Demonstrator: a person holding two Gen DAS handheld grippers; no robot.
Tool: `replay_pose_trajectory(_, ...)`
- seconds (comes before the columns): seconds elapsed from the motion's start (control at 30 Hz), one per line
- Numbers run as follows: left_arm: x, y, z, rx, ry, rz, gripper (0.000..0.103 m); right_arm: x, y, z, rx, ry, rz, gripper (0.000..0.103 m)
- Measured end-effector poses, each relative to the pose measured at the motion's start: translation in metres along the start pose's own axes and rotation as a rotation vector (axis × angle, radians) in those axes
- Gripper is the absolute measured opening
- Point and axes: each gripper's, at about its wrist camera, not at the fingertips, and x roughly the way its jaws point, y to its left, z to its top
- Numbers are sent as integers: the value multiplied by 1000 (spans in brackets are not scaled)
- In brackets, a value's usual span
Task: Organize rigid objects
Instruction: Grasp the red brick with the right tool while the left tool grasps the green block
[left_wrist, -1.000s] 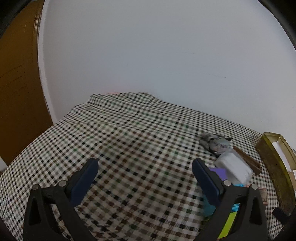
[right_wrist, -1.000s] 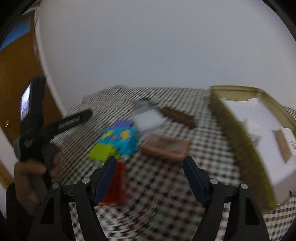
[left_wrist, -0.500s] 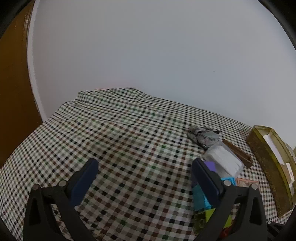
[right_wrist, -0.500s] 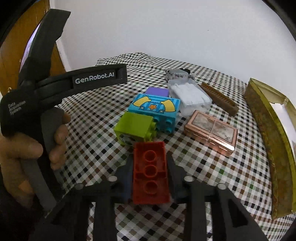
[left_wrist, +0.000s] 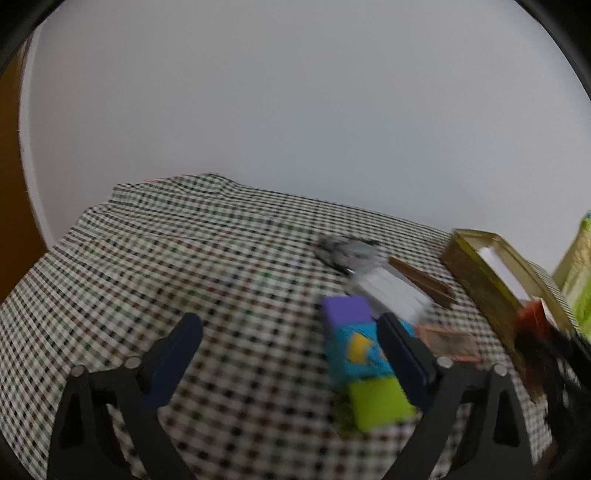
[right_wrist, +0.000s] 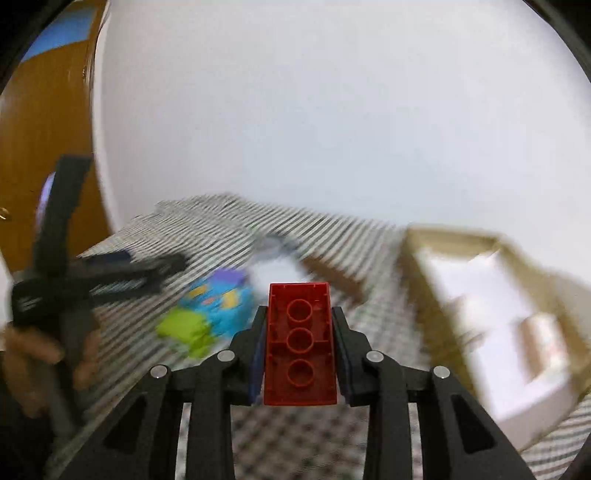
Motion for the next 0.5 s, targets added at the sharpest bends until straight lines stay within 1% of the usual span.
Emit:
replay_pose_trajectory(0.07, -3, -9, -7, 22, 24, -25, 95, -3, -5, 0, -2, -30, -25, 34)
replay_pose_trajectory(0.17, -3, -28, -16, 85, 61, -31, 93, -9, -9, 1, 12, -35, -27, 34)
replay_pose_trajectory(0.27, 0, -43, -20, 142, 81, -13, 92, -14, -11, 2, 18, -42, -20, 34)
replay_pose_trajectory(0.33, 5, -48, -21, 154, 109, 5, 88, -13, -11, 3, 8, -54, -24, 34)
replay_pose_trajectory(0.43, 15, -48, -23, 137, 167, 1, 81, -13, -11, 2, -8, -63, -34, 34)
replay_pose_trajectory(0.5, 23, -44, -24, 116, 205, 10, 73, -14, -14, 3, 5, -61, -25, 34)
